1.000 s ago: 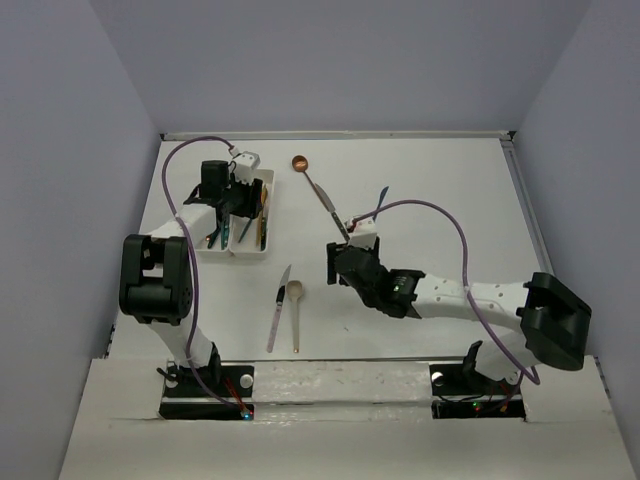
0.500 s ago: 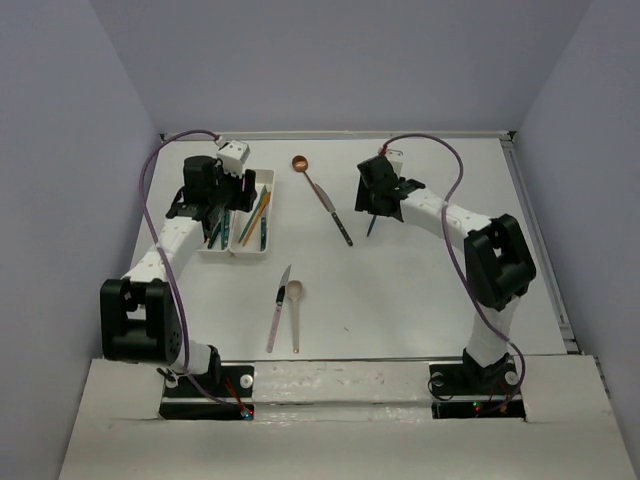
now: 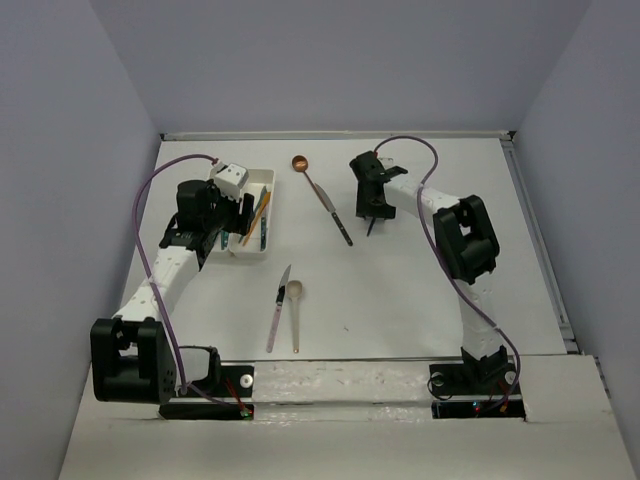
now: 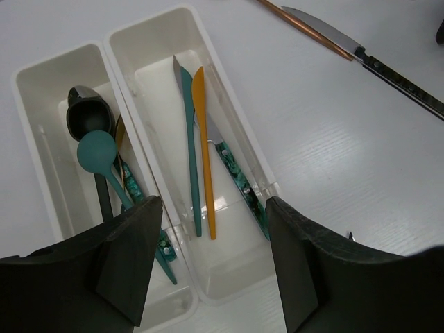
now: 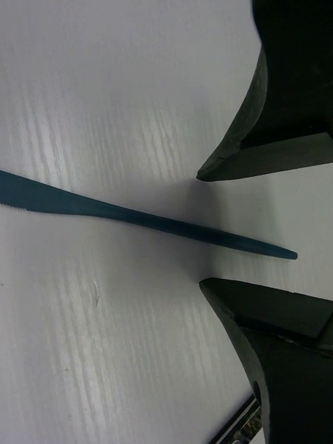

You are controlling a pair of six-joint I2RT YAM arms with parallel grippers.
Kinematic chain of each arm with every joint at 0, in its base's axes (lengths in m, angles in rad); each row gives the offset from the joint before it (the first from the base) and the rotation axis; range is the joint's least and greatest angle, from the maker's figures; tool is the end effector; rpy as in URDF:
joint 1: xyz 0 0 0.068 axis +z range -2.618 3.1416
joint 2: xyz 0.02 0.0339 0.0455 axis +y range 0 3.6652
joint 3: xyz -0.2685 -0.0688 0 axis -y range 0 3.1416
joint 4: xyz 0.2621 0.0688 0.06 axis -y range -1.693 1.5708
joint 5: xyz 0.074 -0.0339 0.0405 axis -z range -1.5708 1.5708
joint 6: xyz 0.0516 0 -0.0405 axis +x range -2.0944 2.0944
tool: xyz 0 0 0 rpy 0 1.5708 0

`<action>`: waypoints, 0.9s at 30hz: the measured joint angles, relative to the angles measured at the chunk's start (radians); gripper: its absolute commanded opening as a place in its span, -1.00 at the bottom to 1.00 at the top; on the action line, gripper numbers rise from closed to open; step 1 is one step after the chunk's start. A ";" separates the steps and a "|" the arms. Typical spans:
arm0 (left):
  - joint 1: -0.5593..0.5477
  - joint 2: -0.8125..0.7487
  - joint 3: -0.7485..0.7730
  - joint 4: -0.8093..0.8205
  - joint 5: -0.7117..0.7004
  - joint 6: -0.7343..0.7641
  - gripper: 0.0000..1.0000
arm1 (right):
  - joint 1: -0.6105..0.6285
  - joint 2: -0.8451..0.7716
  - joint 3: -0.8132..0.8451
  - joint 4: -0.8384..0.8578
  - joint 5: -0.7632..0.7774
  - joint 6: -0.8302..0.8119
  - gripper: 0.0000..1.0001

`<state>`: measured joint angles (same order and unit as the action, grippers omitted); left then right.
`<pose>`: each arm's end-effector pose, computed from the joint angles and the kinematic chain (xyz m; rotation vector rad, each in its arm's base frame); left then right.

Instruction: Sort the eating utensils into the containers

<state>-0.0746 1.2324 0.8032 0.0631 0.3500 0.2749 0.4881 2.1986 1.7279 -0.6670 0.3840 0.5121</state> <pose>0.3063 -0.0406 0.2684 0.5593 1.8357 -0.2042 0.4415 0.2125 0.1548 0.1412 2.5763 -0.1678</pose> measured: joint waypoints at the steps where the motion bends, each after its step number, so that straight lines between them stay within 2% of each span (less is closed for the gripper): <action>1: 0.000 -0.004 -0.004 0.000 0.004 0.003 0.44 | -0.003 0.002 0.001 -0.005 -0.008 0.002 0.09; 4: 0.000 -0.009 -0.007 0.001 0.010 0.008 0.45 | -0.005 0.003 0.001 -0.005 -0.032 0.006 -0.22; 5: 0.000 -0.012 -0.008 0.000 0.012 0.010 0.45 | -0.006 0.003 -0.001 -0.003 -0.043 0.006 -0.57; 7: 0.000 -0.021 -0.010 0.000 0.016 0.012 0.46 | -0.008 0.000 -0.013 0.013 -0.070 0.003 -0.91; 8: 0.000 -0.025 -0.010 0.000 0.018 0.013 0.46 | -0.009 -0.007 -0.028 0.026 -0.084 0.003 -1.00; 18: 0.000 -0.045 -0.010 -0.001 0.051 0.012 0.45 | -0.015 -0.120 -0.224 0.190 -0.107 -0.024 -1.00; 23: 0.000 -0.045 -0.010 -0.013 0.081 0.012 0.43 | 0.001 -0.319 -0.487 0.291 -0.053 -0.075 -1.00; 27: 0.000 -0.044 0.003 -0.038 0.118 0.011 0.43 | 0.083 -0.528 -0.663 0.471 0.029 -0.159 -1.00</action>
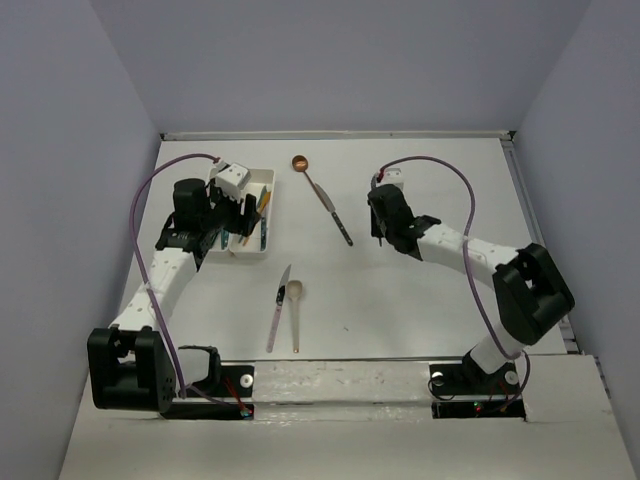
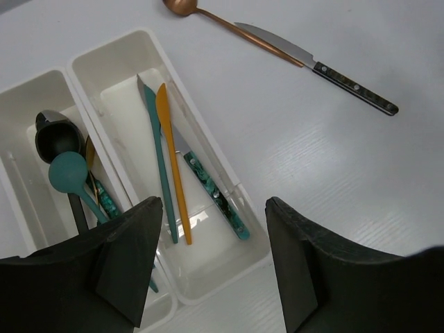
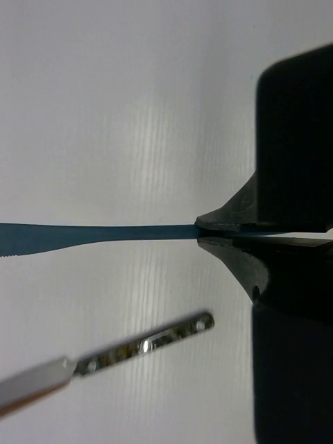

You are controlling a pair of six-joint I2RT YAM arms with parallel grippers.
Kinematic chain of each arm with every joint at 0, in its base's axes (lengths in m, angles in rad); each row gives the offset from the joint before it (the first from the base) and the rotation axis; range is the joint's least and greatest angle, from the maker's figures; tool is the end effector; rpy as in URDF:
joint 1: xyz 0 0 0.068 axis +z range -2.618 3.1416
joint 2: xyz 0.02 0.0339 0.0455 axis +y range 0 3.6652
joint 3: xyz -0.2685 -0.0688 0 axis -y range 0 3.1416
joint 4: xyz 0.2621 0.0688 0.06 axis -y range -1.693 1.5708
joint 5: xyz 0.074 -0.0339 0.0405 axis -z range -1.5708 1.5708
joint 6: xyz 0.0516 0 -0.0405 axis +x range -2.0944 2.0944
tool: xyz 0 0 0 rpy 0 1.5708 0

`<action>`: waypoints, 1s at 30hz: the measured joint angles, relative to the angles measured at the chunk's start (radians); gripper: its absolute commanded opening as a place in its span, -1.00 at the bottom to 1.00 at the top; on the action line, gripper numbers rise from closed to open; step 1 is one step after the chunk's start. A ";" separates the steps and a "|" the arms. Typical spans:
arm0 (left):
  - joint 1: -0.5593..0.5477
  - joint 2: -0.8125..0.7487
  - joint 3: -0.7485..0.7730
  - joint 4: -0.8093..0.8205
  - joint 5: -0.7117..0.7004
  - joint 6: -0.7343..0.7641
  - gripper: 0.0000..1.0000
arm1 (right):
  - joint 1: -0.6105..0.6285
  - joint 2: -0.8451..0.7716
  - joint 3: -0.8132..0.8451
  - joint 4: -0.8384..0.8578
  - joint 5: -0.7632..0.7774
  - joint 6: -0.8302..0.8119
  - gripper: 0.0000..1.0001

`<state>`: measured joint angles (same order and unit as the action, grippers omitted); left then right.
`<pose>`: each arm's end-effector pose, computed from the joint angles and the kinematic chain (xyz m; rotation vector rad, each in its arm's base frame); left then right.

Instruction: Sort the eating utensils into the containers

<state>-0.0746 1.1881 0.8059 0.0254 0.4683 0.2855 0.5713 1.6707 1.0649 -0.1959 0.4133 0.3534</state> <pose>0.2952 -0.0454 0.2786 0.6410 1.7880 -0.3075 0.3315 0.1884 0.1936 -0.0556 2.2884 -0.0162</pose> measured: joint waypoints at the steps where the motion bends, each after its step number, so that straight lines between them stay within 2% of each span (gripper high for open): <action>1: -0.002 0.000 0.012 -0.011 0.013 -0.002 0.43 | 0.032 -0.041 -0.023 0.053 0.019 -0.028 -1.00; 4: -0.011 0.001 0.040 -0.023 0.045 -0.006 0.43 | 0.129 -0.117 -0.057 0.204 0.064 -0.097 -1.00; 7: -0.057 -0.002 0.066 -0.031 0.082 -0.010 0.44 | 0.221 -0.124 -0.059 0.342 0.082 -0.138 -1.00; 15: -0.184 -0.028 0.072 -0.034 0.139 -0.056 0.47 | 0.393 0.007 0.027 0.509 0.071 -0.163 -1.00; 23: -0.184 -0.017 0.072 0.005 0.082 -0.131 0.47 | 0.447 0.040 0.092 0.572 0.043 -0.164 -1.00; 30: -0.186 -0.031 0.052 0.111 0.010 -0.212 0.33 | 0.450 0.045 0.101 0.592 0.018 -0.163 -1.00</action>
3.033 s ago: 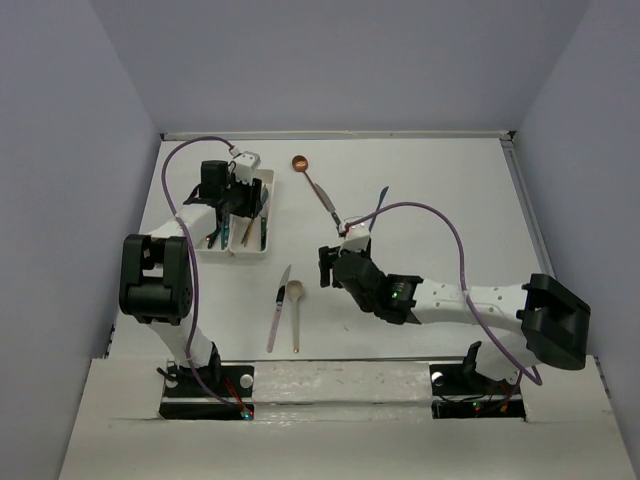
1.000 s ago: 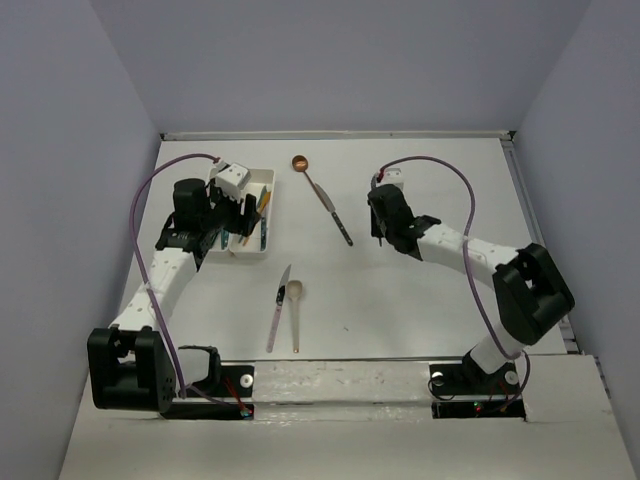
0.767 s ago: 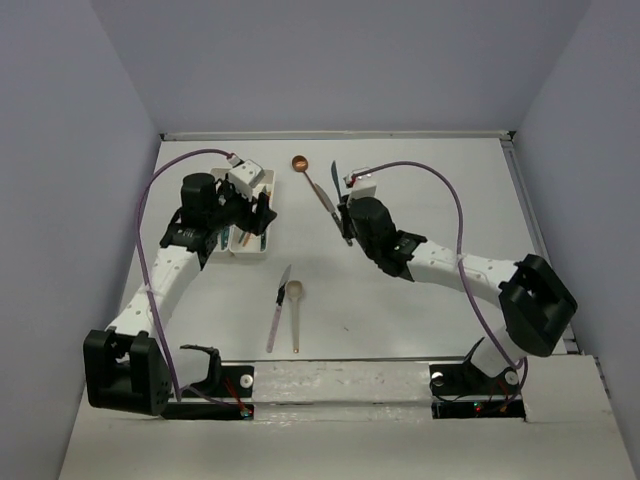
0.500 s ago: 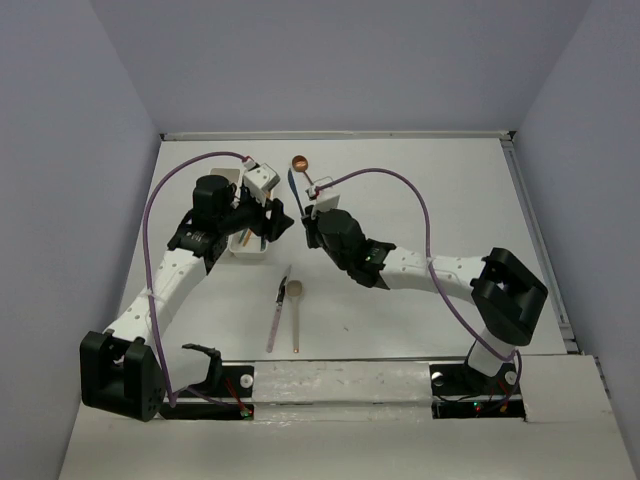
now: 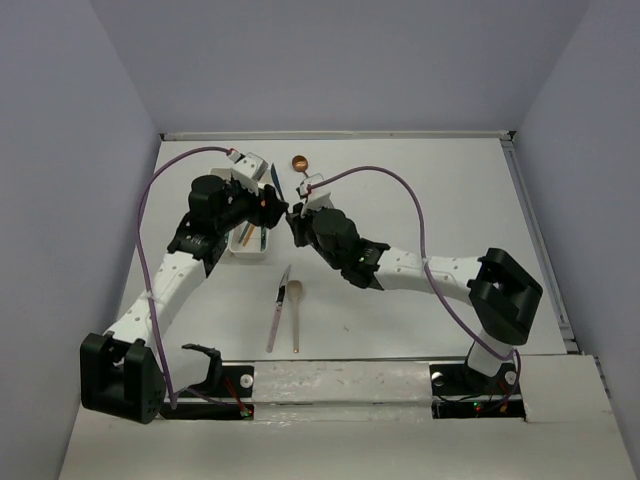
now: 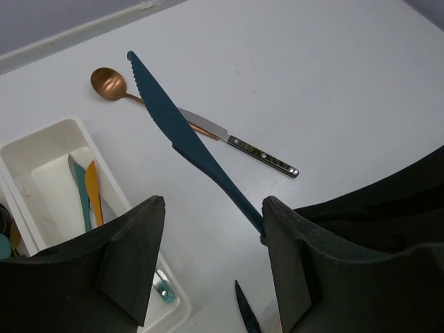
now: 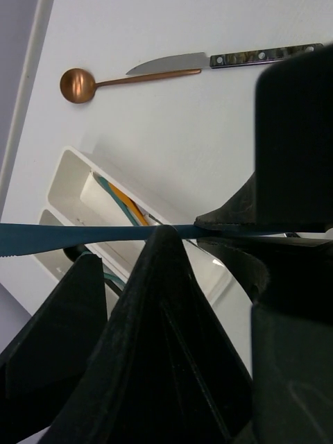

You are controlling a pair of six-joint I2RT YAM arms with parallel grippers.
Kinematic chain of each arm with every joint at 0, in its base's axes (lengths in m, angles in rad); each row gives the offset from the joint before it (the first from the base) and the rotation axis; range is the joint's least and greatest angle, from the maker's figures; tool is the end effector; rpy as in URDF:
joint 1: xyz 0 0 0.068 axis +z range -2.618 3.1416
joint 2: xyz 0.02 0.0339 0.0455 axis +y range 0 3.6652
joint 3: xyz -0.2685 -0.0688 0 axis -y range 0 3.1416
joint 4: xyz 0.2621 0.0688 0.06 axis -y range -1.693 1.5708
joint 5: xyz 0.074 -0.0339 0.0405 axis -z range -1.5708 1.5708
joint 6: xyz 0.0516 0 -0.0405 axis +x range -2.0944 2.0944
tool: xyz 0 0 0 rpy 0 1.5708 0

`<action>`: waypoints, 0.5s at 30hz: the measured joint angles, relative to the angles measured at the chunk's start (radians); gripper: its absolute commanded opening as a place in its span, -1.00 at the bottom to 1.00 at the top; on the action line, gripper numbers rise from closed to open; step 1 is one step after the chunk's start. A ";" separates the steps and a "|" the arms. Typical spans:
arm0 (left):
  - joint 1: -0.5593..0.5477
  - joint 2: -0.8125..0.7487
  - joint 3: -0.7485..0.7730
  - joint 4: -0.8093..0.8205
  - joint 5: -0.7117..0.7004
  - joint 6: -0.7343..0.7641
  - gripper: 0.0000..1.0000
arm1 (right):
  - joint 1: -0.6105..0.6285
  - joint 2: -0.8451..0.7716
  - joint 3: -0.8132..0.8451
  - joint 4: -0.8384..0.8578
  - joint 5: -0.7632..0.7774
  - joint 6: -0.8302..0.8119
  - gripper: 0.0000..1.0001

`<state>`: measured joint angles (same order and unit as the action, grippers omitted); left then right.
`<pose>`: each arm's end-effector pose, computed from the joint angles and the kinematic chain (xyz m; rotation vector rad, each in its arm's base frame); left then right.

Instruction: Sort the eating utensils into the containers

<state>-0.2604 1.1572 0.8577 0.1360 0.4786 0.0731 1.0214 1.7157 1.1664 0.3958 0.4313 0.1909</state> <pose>0.2822 -0.0998 0.3199 0.6333 1.6285 -0.5514 0.2445 0.3581 0.2750 -0.3958 1.6930 0.5268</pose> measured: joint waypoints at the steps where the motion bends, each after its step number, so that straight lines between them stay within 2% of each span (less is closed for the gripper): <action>1: 0.000 -0.008 -0.010 0.018 -0.009 -0.014 0.31 | 0.001 0.001 0.000 0.000 -0.003 0.000 -1.00; 13: 0.000 0.013 -0.026 0.074 -0.005 -0.090 -0.04 | 0.006 0.001 0.003 0.013 -0.026 0.010 -1.00; 15: 0.000 0.039 -0.025 0.076 0.018 -0.105 -0.24 | 0.006 0.002 0.003 0.009 -0.028 0.012 -1.00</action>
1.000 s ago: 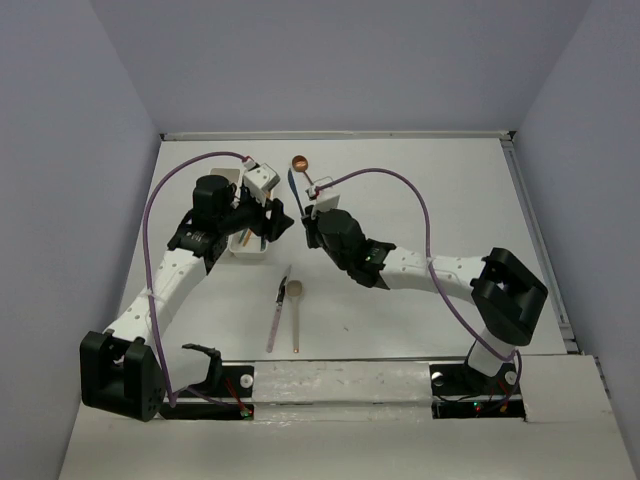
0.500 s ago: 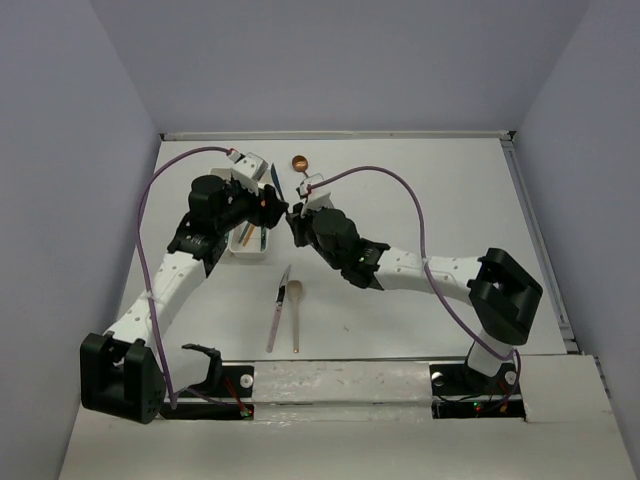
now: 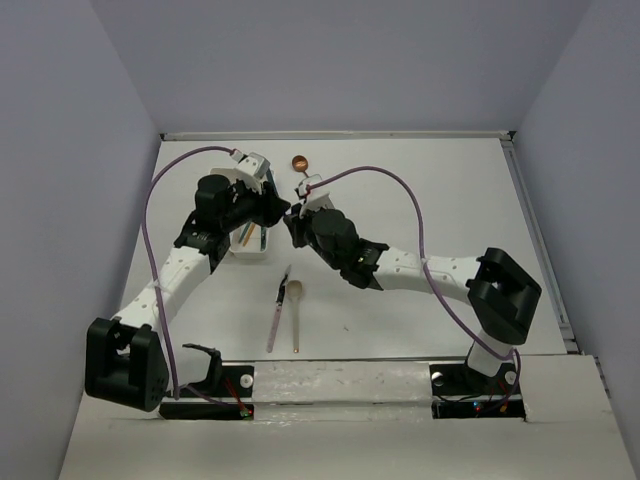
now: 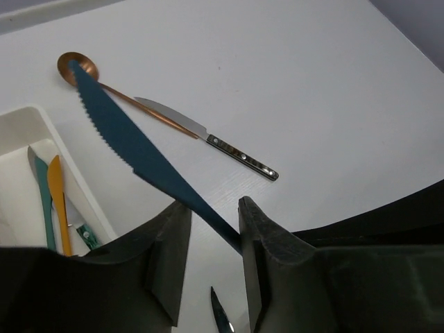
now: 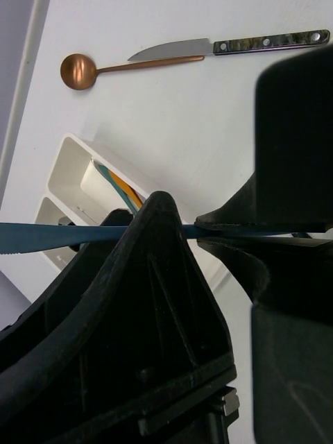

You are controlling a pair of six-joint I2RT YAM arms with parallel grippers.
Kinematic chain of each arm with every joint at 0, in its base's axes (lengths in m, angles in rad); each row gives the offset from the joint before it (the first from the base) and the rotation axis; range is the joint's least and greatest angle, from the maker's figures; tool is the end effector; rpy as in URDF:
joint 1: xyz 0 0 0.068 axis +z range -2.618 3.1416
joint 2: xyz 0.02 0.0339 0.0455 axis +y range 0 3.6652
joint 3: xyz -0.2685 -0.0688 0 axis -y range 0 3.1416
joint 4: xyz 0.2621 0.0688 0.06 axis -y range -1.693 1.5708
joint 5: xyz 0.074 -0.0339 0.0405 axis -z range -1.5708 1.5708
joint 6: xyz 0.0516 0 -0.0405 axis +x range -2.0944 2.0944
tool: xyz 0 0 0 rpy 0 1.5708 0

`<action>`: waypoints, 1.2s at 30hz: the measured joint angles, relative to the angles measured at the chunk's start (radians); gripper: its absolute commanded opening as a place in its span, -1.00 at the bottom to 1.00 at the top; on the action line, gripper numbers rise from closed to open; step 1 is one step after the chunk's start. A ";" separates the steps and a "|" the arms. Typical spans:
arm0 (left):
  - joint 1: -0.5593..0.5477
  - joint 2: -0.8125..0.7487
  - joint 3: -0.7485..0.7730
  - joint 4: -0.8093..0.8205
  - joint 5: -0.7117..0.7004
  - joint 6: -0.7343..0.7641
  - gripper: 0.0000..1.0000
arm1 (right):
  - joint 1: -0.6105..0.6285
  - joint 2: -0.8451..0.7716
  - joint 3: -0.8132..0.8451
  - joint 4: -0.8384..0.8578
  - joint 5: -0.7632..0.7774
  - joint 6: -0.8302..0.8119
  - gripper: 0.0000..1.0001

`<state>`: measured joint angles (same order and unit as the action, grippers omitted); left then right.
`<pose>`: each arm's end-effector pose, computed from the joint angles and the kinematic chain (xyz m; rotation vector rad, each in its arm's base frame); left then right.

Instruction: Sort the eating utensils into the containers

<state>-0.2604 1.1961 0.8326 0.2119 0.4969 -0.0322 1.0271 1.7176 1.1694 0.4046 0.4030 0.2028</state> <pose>0.2894 -0.1026 0.3082 0.5636 1.6529 -0.6419 0.2421 0.3613 0.2763 -0.4077 1.6873 0.5686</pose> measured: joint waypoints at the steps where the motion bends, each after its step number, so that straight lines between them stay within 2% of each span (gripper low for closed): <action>1: 0.000 0.010 0.000 0.001 0.008 -0.008 -0.50 | 0.000 0.003 0.000 0.000 0.000 0.001 -1.00; 5: -0.008 0.031 0.000 -0.002 0.053 -0.040 -1.00 | 0.000 0.031 0.002 0.006 -0.002 0.011 -1.00; 7: -0.008 0.032 0.000 -0.008 0.042 -0.031 -1.00 | 0.000 0.043 0.010 0.006 -0.003 0.011 -1.00; 8: -0.005 0.032 0.000 -0.009 0.035 -0.031 -1.00 | 0.001 0.051 0.022 -0.001 -0.003 0.011 -0.76; 9: 0.000 0.032 0.000 -0.010 0.027 -0.030 -1.00 | 0.001 0.059 0.034 -0.007 -0.003 0.011 -0.60; 10: 0.004 0.032 0.000 -0.009 0.011 -0.024 -1.00 | 0.002 0.068 0.046 -0.013 -0.003 0.014 -0.34; 13: 0.026 0.034 -0.006 -0.006 -0.016 -0.008 -1.00 | 0.002 0.078 0.060 -0.032 -0.004 0.020 -0.09; 17: 0.113 0.077 -0.008 0.010 -0.084 0.039 -1.00 | 0.002 0.078 0.055 -0.071 0.010 0.034 0.06; 20: 0.167 0.150 -0.004 0.011 -0.161 0.089 -1.00 | 0.002 0.066 0.024 -0.100 0.036 0.042 0.08; 25: 0.174 0.294 0.057 -0.016 -0.209 0.140 -1.00 | 0.002 0.043 0.001 -0.174 0.091 0.044 0.15; 29: 0.171 0.426 0.163 -0.039 -0.221 0.161 -1.00 | 0.000 0.022 -0.009 -0.219 0.122 0.062 0.17; 33: 0.171 0.508 0.209 -0.057 -0.218 0.169 -0.60 | -0.001 0.019 -0.006 -0.308 0.127 0.099 0.11; 34: 0.171 0.531 0.217 -0.064 -0.217 0.172 -0.38 | -0.001 0.019 -0.002 -0.348 0.122 0.115 0.10; 36: 0.171 0.549 0.224 -0.068 -0.217 0.174 -0.17 | -0.001 0.019 0.014 -0.435 0.110 0.146 0.09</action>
<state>-0.0898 1.7454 1.0565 0.1436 0.2802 0.1417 1.0260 1.7367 1.1831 -0.0299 0.5129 0.3492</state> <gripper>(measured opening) 0.220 0.559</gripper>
